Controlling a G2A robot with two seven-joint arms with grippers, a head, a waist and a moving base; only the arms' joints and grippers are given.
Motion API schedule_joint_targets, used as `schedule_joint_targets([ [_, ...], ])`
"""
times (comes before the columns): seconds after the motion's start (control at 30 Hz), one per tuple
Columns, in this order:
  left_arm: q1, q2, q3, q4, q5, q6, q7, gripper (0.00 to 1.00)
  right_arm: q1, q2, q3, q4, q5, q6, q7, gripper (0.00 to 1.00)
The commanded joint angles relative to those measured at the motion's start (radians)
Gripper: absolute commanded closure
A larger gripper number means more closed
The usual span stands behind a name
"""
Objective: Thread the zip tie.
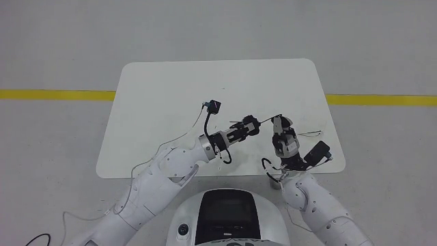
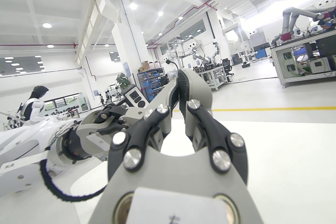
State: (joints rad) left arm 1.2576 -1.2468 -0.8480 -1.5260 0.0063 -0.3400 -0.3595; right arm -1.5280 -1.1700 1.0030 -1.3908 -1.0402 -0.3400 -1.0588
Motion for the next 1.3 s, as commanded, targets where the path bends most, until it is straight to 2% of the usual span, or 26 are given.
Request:
schedule_joint_targets([
  [0.0, 0.0, 0.0, 0.0, 0.0, 0.0, 0.0, 0.0, 1.0, -0.001, -0.001, 0.002, 0.001, -0.003, 0.0, 0.003, 1.0],
  [0.63, 0.0, 0.0, 0.0, 0.0, 0.0, 0.0, 0.0, 1.0, -0.008, -0.019, 0.016, -0.003, -0.054, 0.0, 0.021, 1.0],
  [1.27, 0.0, 0.0, 0.0, 0.0, 0.0, 0.0, 0.0, 1.0, -0.009, -0.01, -0.016, -0.005, -0.034, 0.0, 0.053, 1.0],
])
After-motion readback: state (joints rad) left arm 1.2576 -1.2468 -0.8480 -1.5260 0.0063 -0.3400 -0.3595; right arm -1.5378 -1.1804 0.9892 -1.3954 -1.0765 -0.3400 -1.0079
